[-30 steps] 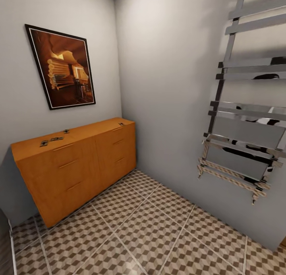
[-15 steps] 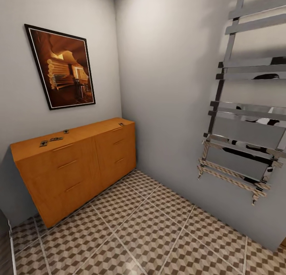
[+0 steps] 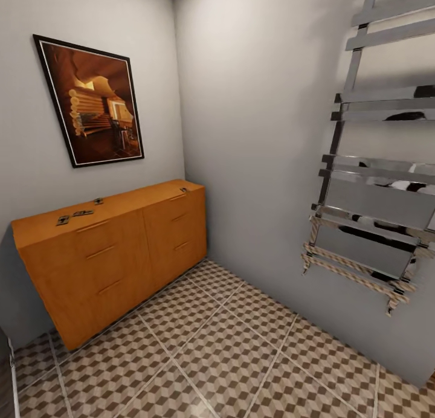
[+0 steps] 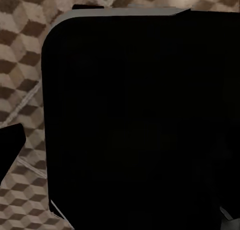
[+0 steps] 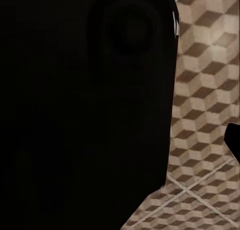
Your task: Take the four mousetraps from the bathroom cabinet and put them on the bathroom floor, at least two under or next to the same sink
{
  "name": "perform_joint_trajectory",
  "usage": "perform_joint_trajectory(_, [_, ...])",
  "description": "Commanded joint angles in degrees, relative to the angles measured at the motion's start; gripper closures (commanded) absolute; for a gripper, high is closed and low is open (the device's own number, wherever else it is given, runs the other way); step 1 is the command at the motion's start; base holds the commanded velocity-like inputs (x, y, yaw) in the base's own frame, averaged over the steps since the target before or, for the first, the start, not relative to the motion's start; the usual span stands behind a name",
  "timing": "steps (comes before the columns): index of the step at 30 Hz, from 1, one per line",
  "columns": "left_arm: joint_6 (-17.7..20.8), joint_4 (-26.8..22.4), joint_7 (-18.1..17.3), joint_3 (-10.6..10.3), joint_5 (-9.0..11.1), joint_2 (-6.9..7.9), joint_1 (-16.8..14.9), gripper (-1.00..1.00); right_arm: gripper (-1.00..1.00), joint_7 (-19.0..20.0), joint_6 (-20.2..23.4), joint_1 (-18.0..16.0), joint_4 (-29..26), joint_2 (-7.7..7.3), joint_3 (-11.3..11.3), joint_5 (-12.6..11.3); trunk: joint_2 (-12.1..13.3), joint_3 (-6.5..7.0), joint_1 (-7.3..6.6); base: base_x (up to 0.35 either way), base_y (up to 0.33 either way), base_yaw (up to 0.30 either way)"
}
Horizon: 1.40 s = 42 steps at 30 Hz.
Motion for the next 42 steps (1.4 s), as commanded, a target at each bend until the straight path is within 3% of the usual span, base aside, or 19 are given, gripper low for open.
perform_joint_trajectory(1, [-0.1,0.0,0.0,0.0,1.2,0.02,0.0,-1.0,-1.0,0.0,0.0,0.0,0.0,0.01,0.0,0.1,0.0,-0.04,0.03,0.315,0.0,0.0])
perform_joint_trajectory(26, [-0.1,0.0,0.0,0.0,1.5,0.03,0.0,-1.0,-1.0,0.0,-0.1,0.0,0.0,0.0,0.2,0.3,0.0,-0.04,0.03,0.322,0.0,0.005])
perform_joint_trajectory(42, [-0.1,0.0,0.0,0.0,1.5,0.03,0.0,-1.0,-1.0,0.0,-0.1,0.0,0.0,-0.01,0.2,0.3,0.0,-0.04,0.03,0.323,0.0,0.234])
